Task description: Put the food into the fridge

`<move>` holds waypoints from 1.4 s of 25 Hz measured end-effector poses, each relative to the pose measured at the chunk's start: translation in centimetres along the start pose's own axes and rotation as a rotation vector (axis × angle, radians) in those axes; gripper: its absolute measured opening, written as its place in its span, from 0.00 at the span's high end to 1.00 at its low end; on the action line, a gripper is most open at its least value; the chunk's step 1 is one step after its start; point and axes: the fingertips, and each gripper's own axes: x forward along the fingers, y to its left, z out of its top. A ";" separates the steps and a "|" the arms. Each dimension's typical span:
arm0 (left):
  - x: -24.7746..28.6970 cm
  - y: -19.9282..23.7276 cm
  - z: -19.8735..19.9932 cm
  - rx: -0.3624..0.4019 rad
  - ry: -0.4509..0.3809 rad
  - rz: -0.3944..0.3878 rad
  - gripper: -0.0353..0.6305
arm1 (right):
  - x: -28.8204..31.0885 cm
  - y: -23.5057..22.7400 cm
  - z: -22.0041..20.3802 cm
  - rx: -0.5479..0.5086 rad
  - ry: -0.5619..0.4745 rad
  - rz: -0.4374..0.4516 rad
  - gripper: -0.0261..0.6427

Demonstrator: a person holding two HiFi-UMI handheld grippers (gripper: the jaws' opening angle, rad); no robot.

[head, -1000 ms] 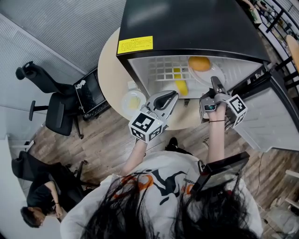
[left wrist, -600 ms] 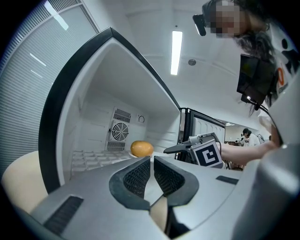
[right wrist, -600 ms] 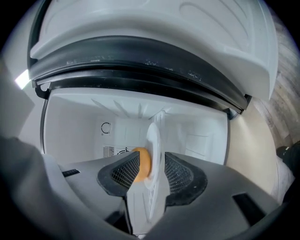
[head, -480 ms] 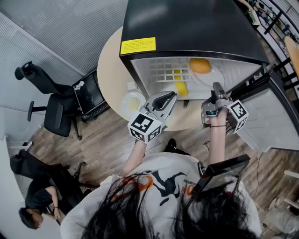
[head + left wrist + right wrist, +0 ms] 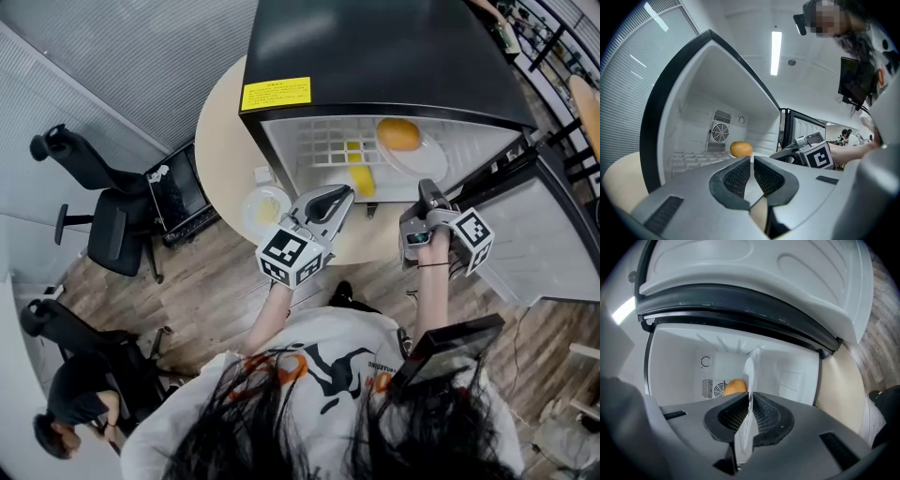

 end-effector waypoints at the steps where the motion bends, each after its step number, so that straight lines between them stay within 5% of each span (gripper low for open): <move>1: 0.0 -0.1 0.0 0.000 0.001 -0.001 0.90 | 0.2 0.0 0.0 0.003 0.001 0.003 0.91; 23: -0.7 0.0 -0.2 0.005 0.009 0.019 0.90 | 4.2 1.3 0.0 -0.076 0.006 0.014 0.91; 30: -1.6 -0.4 0.3 0.013 -0.001 0.021 0.90 | 2.7 2.1 -0.5 -0.393 -0.002 -0.039 0.91; 35: -2.6 -1.0 0.4 0.016 -0.007 0.018 0.90 | 2.2 2.3 -1.4 -0.476 0.015 -0.024 0.90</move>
